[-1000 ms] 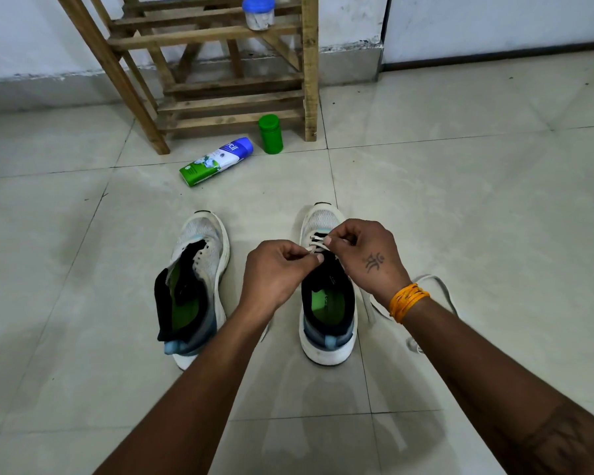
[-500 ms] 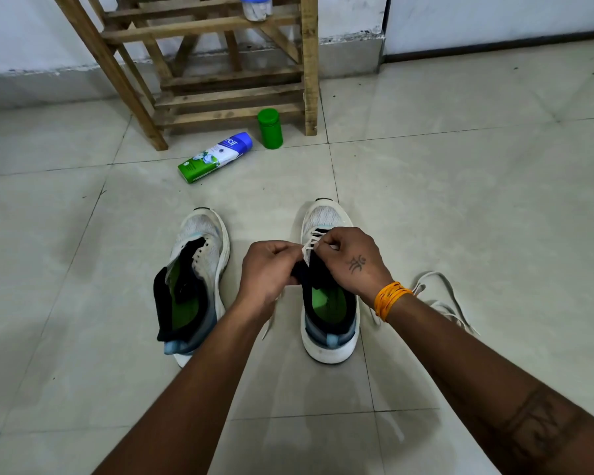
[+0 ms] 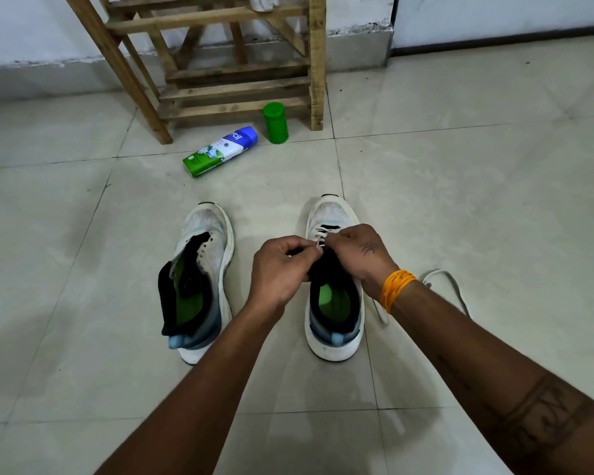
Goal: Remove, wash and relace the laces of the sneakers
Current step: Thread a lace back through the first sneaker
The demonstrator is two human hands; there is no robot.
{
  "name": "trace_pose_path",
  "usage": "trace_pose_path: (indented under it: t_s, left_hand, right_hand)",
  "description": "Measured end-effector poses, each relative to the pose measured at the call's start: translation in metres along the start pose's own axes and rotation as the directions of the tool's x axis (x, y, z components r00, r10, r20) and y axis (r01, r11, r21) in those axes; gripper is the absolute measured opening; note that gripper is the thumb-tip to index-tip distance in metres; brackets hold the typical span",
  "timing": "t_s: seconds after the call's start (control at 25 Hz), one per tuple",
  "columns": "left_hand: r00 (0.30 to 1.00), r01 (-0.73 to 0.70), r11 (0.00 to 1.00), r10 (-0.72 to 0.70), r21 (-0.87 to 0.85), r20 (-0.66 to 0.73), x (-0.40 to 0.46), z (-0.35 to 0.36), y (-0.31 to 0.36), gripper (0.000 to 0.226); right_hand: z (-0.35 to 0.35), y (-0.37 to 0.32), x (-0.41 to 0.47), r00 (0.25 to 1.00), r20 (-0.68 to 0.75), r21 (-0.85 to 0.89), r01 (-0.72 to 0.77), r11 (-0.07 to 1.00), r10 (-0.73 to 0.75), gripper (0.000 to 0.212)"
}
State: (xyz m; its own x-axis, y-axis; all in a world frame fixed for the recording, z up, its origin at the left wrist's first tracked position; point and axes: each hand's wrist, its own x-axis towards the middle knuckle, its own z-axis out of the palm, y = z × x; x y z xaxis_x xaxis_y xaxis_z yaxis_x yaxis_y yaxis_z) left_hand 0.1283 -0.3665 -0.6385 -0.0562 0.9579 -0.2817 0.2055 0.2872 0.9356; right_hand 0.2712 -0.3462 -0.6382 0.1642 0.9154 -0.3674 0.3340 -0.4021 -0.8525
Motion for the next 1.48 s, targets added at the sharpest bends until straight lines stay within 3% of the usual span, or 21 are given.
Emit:
trace_pose_path:
  t_s: [0.16, 0.32, 0.4, 0.56, 0.68, 0.84, 0.96, 1.0, 1.08, 1.48]
  left_hand:
    - [1.000, 0.031, 0.996, -0.031, -0.087, -0.004, 0.000, 0.003, -0.004, 0.007]
    - [0.995, 0.096, 0.979, -0.096, -0.182, 0.008, -0.001, 0.005, -0.008, 0.012]
    - [0.990, 0.143, 0.959, -0.142, -0.244, 0.021, 0.001, 0.005, -0.011, 0.014]
    - [0.990, 0.140, 0.963, -0.141, -0.229, 0.012, 0.005, 0.008, -0.017, 0.013]
    - [0.992, 0.121, 0.973, -0.126, -0.199, -0.010, 0.006, 0.010, -0.017, 0.006]
    - [0.995, 0.097, 0.984, -0.100, -0.148, -0.019, 0.013, 0.006, -0.015, 0.009]
    - [0.992, 0.120, 0.978, -0.124, -0.168, -0.011, 0.017, 0.004, -0.017, 0.009]
    - [0.990, 0.137, 0.975, -0.141, -0.174, -0.009, 0.017, 0.003, -0.016, 0.009]
    - [0.985, 0.164, 0.974, -0.169, -0.159, -0.019, 0.020, -0.002, -0.017, 0.010]
    - [0.947, 0.319, 0.927, -0.306, 0.195, -0.096, 0.021, -0.017, -0.029, 0.020]
  right_hand:
    - [-0.003, -0.004, -0.004, 0.994, 0.073, 0.246, -0.092, 0.965, 0.076, 0.036]
    - [0.000, -0.004, -0.007, 0.992, 0.073, 0.258, -0.122, 0.958, 0.106, 0.033]
    - [-0.001, -0.004, -0.004, 0.974, 0.103, 0.282, -0.222, 0.933, 0.201, 0.031]
    - [-0.005, -0.002, 0.004, 0.949, 0.168, 0.284, -0.306, 0.909, 0.267, 0.028]
    - [0.001, 0.000, -0.003, 0.979, 0.114, 0.231, -0.191, 0.954, 0.169, 0.028]
    - [0.007, 0.008, -0.005, 0.997, 0.066, 0.304, -0.062, 0.951, 0.044, 0.015]
    - [0.007, 0.021, -0.017, 0.961, -0.133, -0.098, 0.232, 0.968, -0.243, 0.008]
    - [0.007, 0.027, -0.026, 0.914, -0.180, -0.264, 0.311, 0.913, -0.364, 0.014]
    - [0.007, 0.040, -0.040, 0.832, -0.215, -0.406, 0.400, 0.822, -0.511, 0.020]
    - [-0.001, 0.061, -0.039, 0.750, -0.347, -0.375, 0.439, 0.816, -0.563, 0.015]
